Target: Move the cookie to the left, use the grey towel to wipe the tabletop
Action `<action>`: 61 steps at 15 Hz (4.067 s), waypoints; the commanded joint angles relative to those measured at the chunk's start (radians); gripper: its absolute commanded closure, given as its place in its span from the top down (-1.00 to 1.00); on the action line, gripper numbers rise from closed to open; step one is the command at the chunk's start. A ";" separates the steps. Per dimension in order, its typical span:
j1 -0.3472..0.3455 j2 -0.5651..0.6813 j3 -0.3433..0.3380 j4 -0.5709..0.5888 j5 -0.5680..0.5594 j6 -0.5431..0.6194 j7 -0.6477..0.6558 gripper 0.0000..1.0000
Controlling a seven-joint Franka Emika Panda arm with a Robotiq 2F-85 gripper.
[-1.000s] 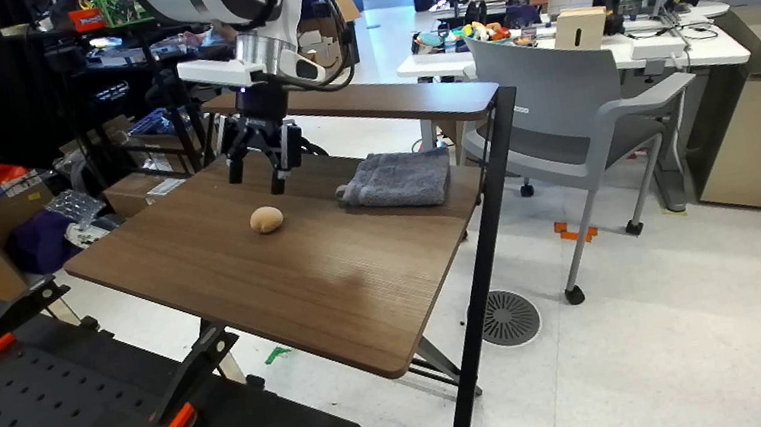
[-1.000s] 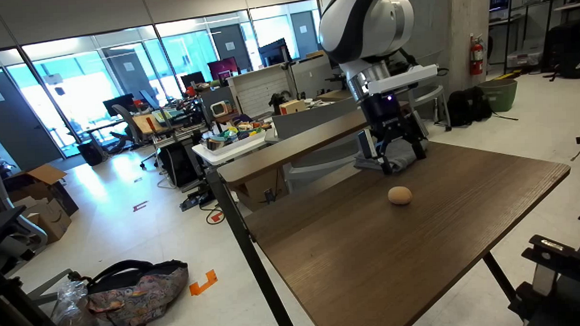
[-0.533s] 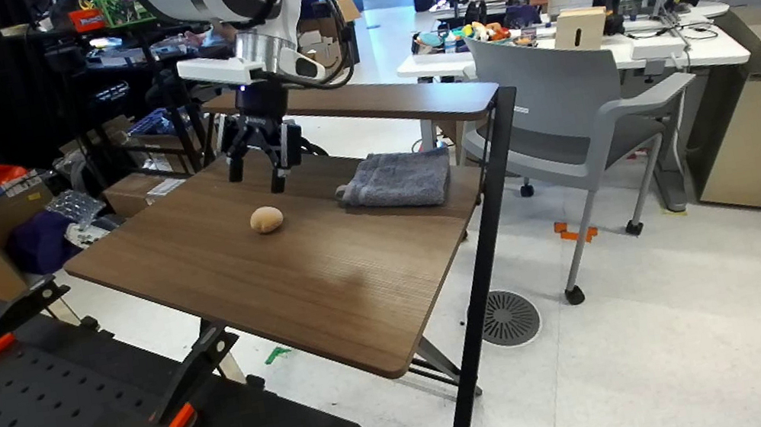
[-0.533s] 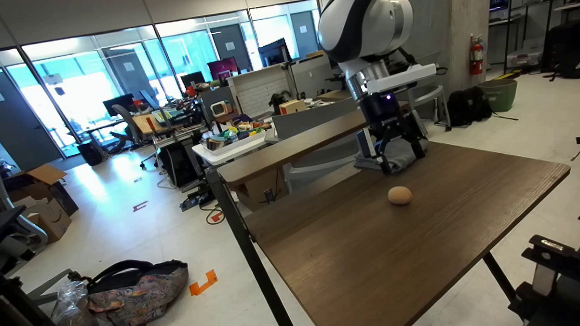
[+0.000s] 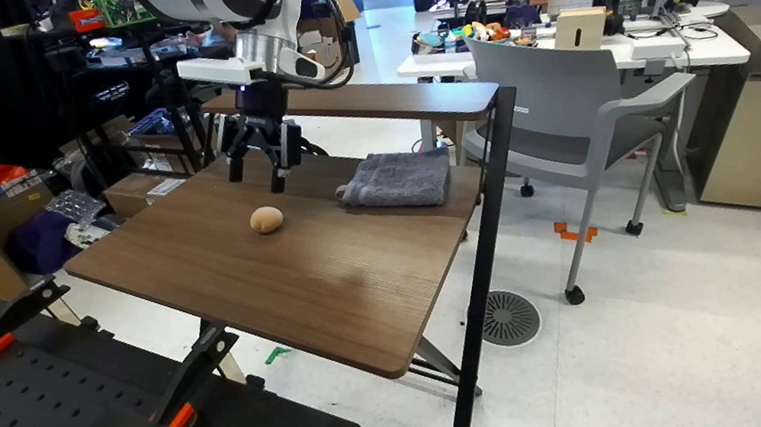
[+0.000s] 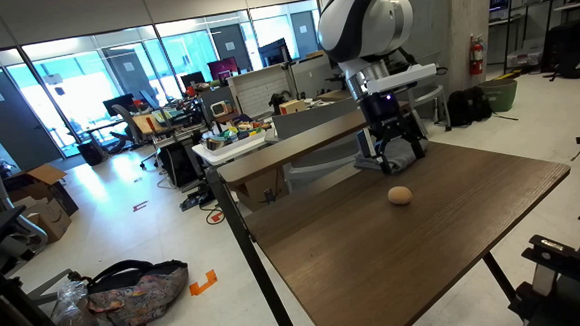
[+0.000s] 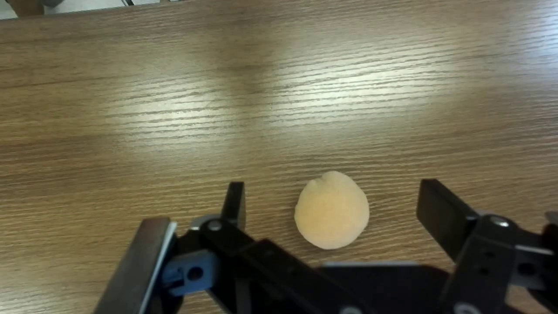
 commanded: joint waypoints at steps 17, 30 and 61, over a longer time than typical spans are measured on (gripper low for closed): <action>0.039 0.003 -0.022 -0.086 0.000 0.332 0.192 1.00; 0.136 -0.002 -0.049 -0.290 -0.026 0.621 0.283 1.00; 0.176 -0.167 -0.081 -0.489 -0.080 0.642 0.299 0.82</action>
